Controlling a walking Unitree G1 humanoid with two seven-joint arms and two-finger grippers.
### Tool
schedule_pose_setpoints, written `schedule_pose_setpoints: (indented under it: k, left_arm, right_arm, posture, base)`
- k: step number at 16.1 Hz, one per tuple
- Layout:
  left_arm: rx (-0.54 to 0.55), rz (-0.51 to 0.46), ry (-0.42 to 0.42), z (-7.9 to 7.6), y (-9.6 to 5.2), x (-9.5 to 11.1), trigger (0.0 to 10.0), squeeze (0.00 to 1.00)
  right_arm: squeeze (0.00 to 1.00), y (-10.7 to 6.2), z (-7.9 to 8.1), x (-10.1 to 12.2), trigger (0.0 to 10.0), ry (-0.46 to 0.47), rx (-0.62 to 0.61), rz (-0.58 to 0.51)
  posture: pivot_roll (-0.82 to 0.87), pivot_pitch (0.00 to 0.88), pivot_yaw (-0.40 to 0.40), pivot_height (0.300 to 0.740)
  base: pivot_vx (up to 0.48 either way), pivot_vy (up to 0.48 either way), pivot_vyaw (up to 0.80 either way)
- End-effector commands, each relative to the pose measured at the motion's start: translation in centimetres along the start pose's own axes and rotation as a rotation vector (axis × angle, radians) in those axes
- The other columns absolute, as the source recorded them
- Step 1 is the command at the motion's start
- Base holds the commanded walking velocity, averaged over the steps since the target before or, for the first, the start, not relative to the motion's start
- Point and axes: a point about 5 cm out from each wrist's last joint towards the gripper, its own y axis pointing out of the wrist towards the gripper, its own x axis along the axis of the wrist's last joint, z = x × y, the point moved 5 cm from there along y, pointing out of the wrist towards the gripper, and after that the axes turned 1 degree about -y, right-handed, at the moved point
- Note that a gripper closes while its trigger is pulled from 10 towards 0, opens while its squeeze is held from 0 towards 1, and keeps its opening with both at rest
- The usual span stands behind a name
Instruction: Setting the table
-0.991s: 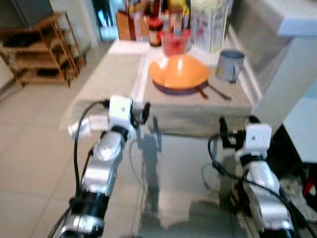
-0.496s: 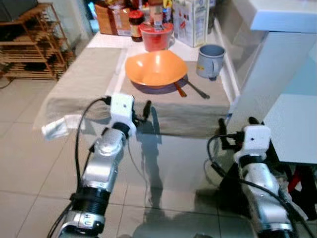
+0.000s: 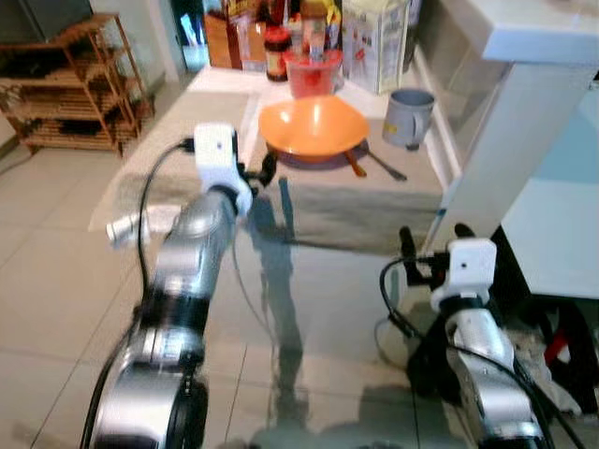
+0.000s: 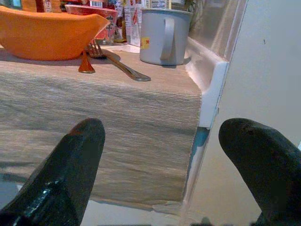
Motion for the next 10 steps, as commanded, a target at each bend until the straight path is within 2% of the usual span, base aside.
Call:
schedule_pose_setpoints:
  k: [1,3,5,6,9,10]
  left_arm:
    - [0.031,0.051,-0.071,0.6,0.5,-0.4,10.0,0.00]
    - [0.092,0.071,-0.185,1.6,1.4,0.6,10.0,0.00]
    - [0.104,0.063,-0.212,1.7,1.8,1.4,10.0,0.00]
    - [0.100,0.037,-0.212,1.6,2.1,2.6,10.0,0.00]
    - [0.124,-0.014,-0.159,2.3,2.0,4.6,10.0,0.00]
    - [0.194,-0.019,-0.048,3.8,1.6,4.5,10.0,0.00]
  right_arm:
    - [0.00,0.0,0.2,0.4,10.0,-0.001,0.007,-0.011]
    - [0.00,-0.3,0.1,0.3,10.0,0.000,-0.001,-0.007]
    - [0.00,-0.6,-0.1,0.2,10.0,0.000,-0.006,-0.003]
    - [0.00,-0.8,-0.2,0.2,10.0,-0.002,-0.007,0.000]
    - [0.00,-1.2,-0.2,-0.1,10.0,-0.003,-0.008,0.008]
    - [0.00,-1.3,-0.2,-0.3,10.0,-0.003,-0.004,0.022]
  posture:
    - [-0.07,0.045,0.049,0.740]
    - [-0.09,0.046,0.058,0.740]
    - [-0.09,0.047,0.059,0.740]
    - [-0.10,0.050,0.064,0.740]
    - [-0.11,0.052,0.066,0.740]
    - [-0.11,0.053,0.063,0.740]
  base:
    - [0.000,0.000,0.00]
    - [0.000,0.000,0.00]
    - [0.000,0.000,0.00]
    - [0.000,0.000,0.00]
    - [0.000,0.000,0.00]
    - [0.000,0.000,0.00]
